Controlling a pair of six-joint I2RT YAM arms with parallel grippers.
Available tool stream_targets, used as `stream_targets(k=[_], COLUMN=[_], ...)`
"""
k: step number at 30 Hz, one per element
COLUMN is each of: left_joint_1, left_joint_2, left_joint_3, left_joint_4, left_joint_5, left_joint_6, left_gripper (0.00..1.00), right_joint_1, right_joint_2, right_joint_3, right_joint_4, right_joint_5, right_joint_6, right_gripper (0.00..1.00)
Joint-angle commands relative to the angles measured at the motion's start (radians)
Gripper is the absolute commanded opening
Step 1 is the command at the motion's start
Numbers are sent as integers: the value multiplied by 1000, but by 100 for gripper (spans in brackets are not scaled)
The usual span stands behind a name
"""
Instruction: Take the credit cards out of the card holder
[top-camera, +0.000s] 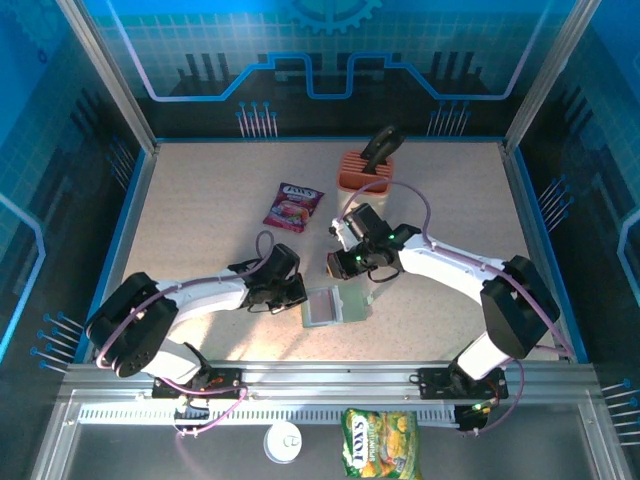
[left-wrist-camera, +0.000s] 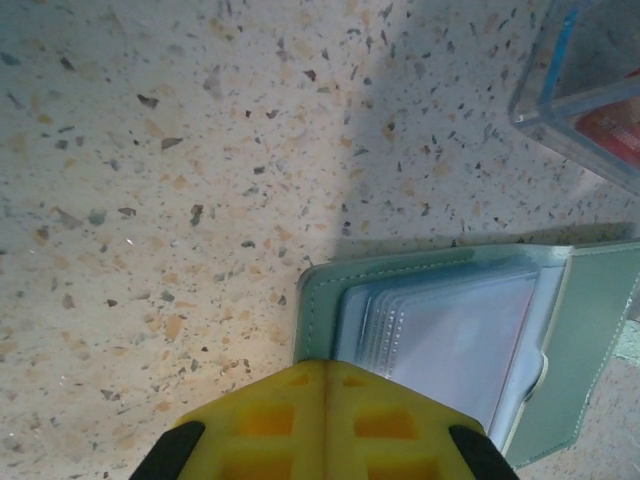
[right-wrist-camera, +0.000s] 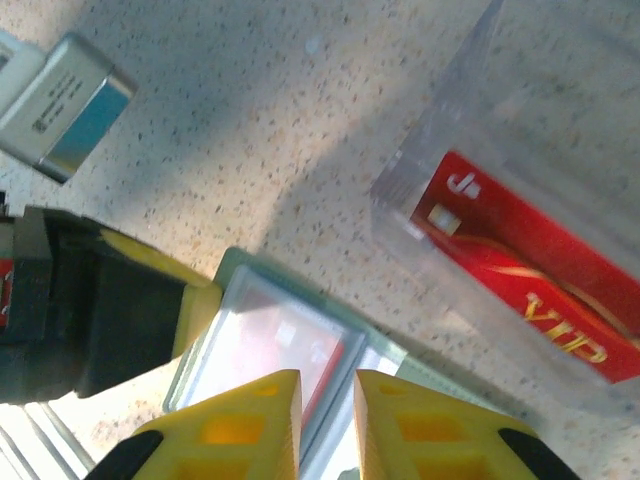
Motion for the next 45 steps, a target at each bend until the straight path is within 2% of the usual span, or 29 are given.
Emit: stream_targets(k=[1,11,17,26,36,45], left_joint_1=[6,5,6,-1,-52,-65], left_joint_2=[19,32,8,-80,-34,-77], left_joint_3=[-4,16,2,-25,-23,-27], left_joint_4=[7,13,39,-3,-23,-75], left_joint_5=[-3,-29,-27,-11,14,-51], left_joint_6=[26,47,40,9,-8,-10], left_gripper=[0,0,0,0,0,0], right_joint_1=[28,75,82,86,94,107], right_joint_2=[-24,-33,-31,-7,18,49], right_joint_3=[-32,-120,-153,-200,-194,-183], right_joint_4=[-23,50,120,163,195,202], right_joint_5=[-76,-170,-194,-207,-220,-230], right_joint_6=[61,287,349,374,377,381], right_gripper=[23,29,32,34,38,40])
